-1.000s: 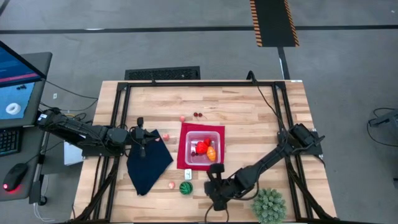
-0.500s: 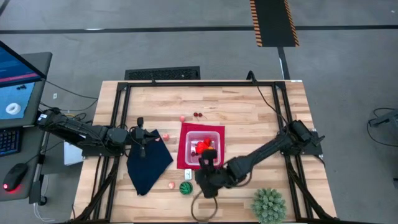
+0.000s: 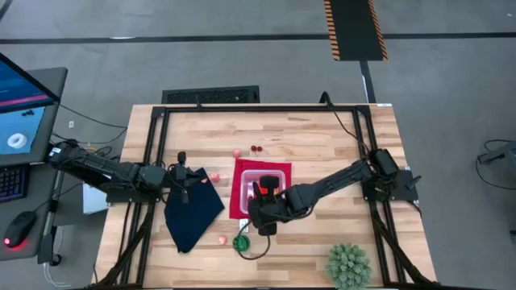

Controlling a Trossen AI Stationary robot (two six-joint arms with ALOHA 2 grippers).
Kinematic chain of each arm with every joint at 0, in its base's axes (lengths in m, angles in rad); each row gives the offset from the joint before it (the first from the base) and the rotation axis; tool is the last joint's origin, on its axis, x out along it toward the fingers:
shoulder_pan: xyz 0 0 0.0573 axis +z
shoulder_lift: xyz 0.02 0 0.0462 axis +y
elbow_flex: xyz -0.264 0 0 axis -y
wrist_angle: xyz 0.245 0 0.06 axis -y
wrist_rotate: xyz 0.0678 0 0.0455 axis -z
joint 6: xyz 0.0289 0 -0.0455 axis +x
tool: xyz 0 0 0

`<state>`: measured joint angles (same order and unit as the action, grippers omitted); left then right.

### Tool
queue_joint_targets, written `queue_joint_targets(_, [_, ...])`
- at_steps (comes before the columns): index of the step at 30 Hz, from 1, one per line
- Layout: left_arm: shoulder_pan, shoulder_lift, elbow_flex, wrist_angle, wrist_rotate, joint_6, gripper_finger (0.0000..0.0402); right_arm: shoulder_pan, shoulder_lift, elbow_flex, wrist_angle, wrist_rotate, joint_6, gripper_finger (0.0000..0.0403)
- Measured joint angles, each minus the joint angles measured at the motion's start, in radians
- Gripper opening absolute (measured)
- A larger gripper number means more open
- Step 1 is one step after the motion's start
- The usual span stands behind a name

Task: Pick and placing Produce into tupperware
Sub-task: Put the cherry in the transparent bin

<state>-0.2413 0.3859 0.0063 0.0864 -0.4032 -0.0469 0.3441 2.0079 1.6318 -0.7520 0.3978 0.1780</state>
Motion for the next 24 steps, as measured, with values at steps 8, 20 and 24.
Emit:
queue_joint_targets(8, [0.000,0.000,0.000,0.000,0.000,0.000,0.0000,-0.111,0.008,-0.001,-0.014,-0.108,0.037,0.0020])
queue_joint_targets(20, [0.000,0.000,0.000,0.000,0.000,0.000,0.0000,-0.133,0.008,-0.049,-0.067,-0.201,0.114,0.0114])
queue_joint_targets(24, [0.000,0.000,0.000,0.000,0.000,0.000,0.0000,-0.105,0.001,-0.047,-0.068,-0.195,0.114,0.0121])
